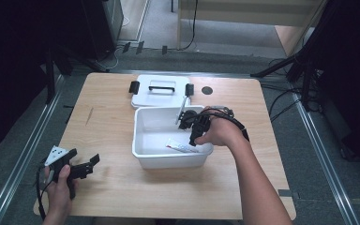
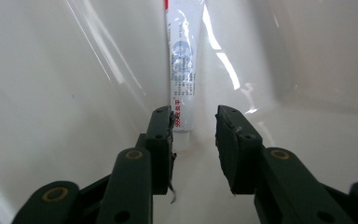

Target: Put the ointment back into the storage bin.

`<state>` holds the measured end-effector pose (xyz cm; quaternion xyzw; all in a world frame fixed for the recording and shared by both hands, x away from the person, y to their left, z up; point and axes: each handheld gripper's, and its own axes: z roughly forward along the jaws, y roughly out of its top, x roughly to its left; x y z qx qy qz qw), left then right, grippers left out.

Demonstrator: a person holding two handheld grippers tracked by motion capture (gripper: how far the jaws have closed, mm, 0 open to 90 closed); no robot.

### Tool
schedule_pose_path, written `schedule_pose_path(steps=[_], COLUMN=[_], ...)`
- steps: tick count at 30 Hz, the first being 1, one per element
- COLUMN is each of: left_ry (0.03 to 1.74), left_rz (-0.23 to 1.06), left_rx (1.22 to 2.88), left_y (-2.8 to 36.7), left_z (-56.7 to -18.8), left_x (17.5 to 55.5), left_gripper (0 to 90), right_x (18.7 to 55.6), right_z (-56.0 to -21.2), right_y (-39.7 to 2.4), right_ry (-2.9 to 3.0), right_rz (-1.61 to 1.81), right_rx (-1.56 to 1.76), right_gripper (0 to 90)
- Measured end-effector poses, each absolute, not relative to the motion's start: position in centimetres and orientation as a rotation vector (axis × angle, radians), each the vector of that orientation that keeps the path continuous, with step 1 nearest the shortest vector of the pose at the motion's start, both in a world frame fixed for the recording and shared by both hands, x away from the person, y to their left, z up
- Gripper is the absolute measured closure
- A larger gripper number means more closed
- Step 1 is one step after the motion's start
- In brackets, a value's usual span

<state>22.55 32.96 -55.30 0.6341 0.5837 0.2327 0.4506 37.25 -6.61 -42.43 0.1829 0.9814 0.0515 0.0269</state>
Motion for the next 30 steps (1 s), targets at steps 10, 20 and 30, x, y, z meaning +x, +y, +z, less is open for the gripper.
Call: schedule_pose_path(steps=[10, 20, 30], left_ry=[1.443, 1.443, 1.441], left_rz=[0.574, 0.577, 0.577], left_rx=[1.567, 1.562, 1.570], left_y=[33.0, 33.0, 33.0], left_z=[-55.3, -55.3, -55.3], left_x=[22.6, 22.6, 22.5], left_gripper=[0.0, 0.0, 0.0], right_x=[36.8, 36.4, 35.9], right_z=[-39.7, -37.1, -36.8], right_y=[-8.0, -10.8, -14.2], right_ry=[2.958, 2.754, 2.579], right_rz=[0.362, 0.571, 0.683], right_rx=[0.739, 0.995, 1.084], right_gripper=[30.7, 0.0, 0.0])
